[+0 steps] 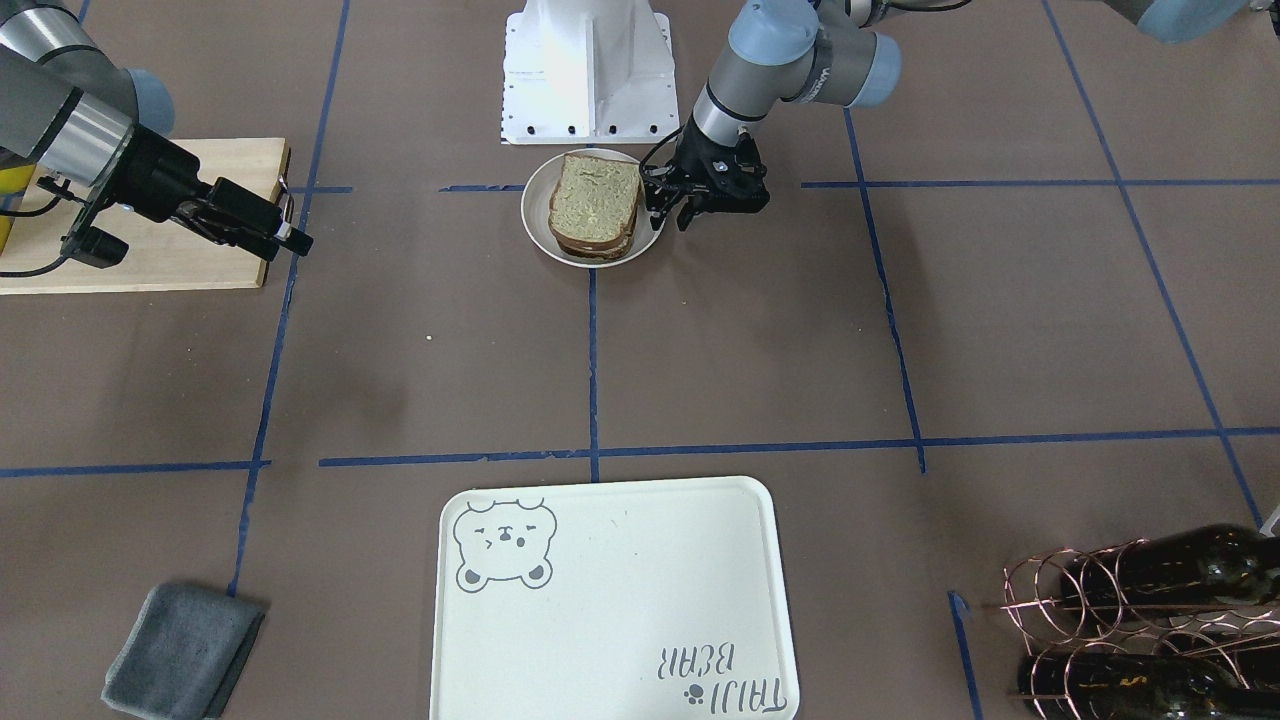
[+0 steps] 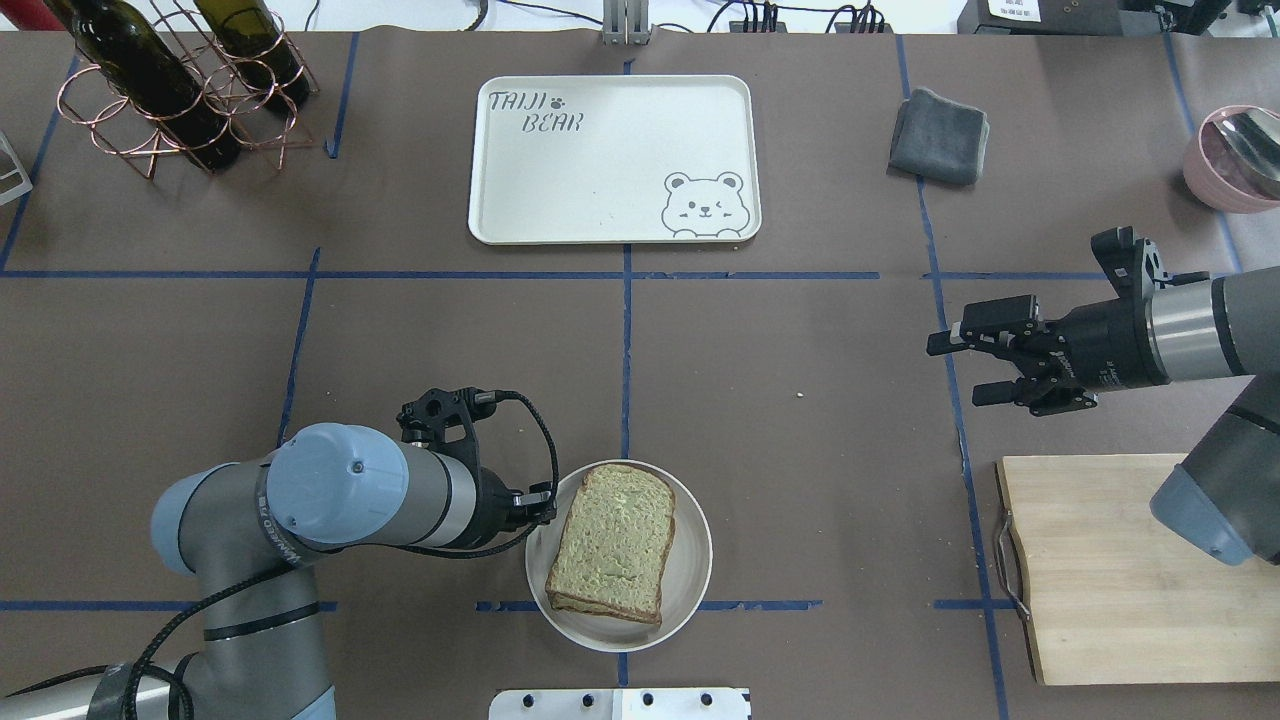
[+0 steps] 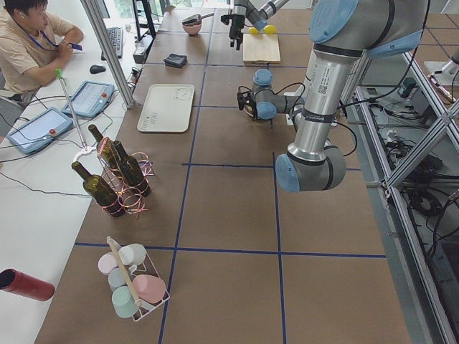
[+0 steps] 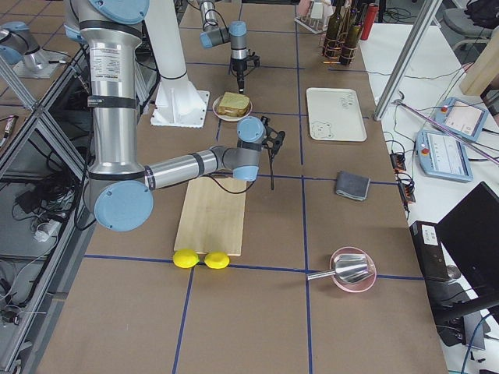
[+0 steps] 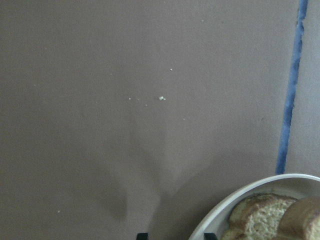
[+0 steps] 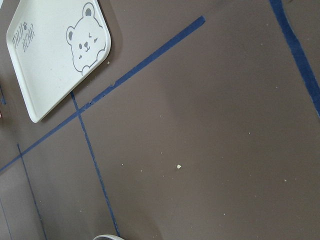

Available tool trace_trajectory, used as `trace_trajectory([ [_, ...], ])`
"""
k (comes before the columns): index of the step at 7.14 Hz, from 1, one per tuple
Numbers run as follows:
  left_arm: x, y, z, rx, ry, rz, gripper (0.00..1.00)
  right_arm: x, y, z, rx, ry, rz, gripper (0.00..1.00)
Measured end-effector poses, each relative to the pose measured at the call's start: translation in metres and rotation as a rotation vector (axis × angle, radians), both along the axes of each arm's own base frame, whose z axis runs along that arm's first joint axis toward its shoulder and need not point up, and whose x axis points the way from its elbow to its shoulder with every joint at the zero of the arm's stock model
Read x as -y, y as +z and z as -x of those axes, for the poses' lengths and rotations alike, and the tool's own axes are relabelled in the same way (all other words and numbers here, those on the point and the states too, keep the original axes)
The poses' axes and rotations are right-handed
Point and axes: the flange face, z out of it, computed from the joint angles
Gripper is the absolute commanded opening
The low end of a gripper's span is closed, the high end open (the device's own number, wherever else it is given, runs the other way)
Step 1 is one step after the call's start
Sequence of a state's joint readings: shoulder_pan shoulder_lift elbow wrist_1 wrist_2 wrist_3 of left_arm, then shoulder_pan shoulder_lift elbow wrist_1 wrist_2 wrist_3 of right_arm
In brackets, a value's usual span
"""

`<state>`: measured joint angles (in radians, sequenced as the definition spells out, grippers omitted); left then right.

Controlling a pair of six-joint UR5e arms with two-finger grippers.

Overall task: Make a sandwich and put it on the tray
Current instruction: 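Grasp the plate rim nearest the robot with the left gripper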

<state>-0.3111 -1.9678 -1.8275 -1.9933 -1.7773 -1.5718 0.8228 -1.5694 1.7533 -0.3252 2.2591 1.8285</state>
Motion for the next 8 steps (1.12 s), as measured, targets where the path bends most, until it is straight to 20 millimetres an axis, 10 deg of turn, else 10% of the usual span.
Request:
trace_trajectory([
  [6, -0.029, 0.005, -0.015, 0.006, 0.054, 0.001, 0.29, 0.001, -0.001, 0.001, 0.001, 0.005, -0.002, 1.00],
  [8, -0.031, 0.004, -0.015, -0.002, 0.057, -0.001, 0.00, 0.001, -0.001, 0.001, 0.000, 0.005, -0.001, 1.00],
])
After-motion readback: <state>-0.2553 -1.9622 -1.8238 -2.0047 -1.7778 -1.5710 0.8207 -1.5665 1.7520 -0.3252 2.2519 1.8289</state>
